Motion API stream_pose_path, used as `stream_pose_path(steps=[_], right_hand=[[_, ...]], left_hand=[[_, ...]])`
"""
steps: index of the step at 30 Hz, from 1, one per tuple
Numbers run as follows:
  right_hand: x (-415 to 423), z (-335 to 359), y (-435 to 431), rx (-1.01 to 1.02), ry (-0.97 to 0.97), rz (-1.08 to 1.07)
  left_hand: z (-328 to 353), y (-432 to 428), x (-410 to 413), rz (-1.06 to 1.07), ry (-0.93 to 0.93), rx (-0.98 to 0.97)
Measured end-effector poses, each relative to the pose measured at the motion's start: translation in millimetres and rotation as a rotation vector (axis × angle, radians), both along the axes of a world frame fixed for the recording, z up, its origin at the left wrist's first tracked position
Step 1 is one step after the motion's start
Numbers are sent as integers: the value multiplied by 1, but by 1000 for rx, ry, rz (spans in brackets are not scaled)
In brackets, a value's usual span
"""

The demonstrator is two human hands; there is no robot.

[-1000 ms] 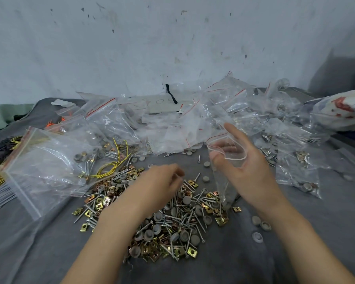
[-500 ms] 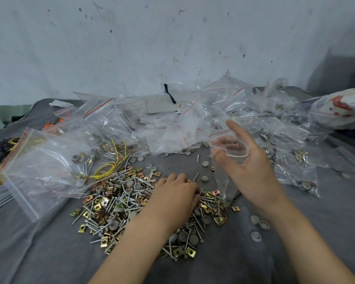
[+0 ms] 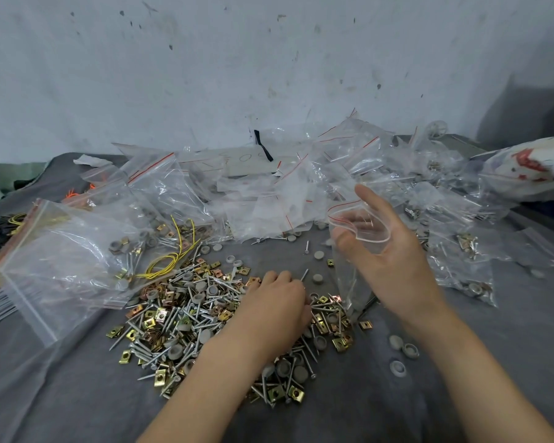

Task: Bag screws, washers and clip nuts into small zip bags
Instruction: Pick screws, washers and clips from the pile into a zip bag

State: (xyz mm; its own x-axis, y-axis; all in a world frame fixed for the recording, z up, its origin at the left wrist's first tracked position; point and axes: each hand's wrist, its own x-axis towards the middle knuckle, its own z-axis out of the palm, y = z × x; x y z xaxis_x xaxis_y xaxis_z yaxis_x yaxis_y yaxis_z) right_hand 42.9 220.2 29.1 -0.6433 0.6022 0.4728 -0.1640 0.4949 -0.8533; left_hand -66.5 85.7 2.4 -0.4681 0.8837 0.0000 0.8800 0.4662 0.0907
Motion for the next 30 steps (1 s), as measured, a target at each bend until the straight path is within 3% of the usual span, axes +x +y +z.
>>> stream_pose_path(steps=[5,11,19,30], right_hand=[[1,2,0,-38,15,6],[4,6,5,-192,112,14],[4,3,10,-204,97,21],[-6,-7,-8,2,-11,57]], left_hand=[[5,-2,-4,0,-53,79],[14,-8,-20,122,-247,273],[29,-19,-34,188,-432,587],[70,-23,-19,127,-723,1014]])
